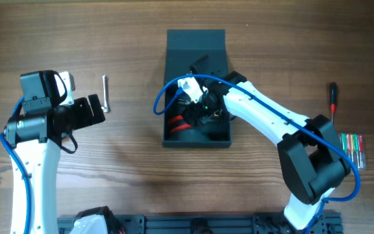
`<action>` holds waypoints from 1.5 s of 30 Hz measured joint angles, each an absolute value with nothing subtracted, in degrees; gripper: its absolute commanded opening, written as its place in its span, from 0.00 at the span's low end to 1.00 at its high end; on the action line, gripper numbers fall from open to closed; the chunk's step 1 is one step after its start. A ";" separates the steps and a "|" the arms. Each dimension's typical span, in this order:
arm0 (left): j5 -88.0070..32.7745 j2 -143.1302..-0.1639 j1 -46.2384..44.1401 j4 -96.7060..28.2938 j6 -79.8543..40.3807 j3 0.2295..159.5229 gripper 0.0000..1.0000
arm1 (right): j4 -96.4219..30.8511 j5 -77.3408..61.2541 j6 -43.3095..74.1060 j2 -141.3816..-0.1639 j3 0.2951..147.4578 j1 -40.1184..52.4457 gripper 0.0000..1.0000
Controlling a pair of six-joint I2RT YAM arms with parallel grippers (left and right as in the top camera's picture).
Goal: Pack container
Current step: 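Move the right gripper over the black screwdriver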
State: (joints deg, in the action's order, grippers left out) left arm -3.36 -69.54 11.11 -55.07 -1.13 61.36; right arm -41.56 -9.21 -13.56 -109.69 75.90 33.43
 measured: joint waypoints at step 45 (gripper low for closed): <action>-4.40 -69.54 11.11 -55.07 -1.13 61.36 1.00 | -65.65 1.28 -8.86 -117.56 98.39 -24.71 1.00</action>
State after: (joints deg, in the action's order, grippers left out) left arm -4.40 -69.54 11.11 -55.07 -1.13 61.36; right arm -65.65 1.28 -8.86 -117.56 98.39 -24.71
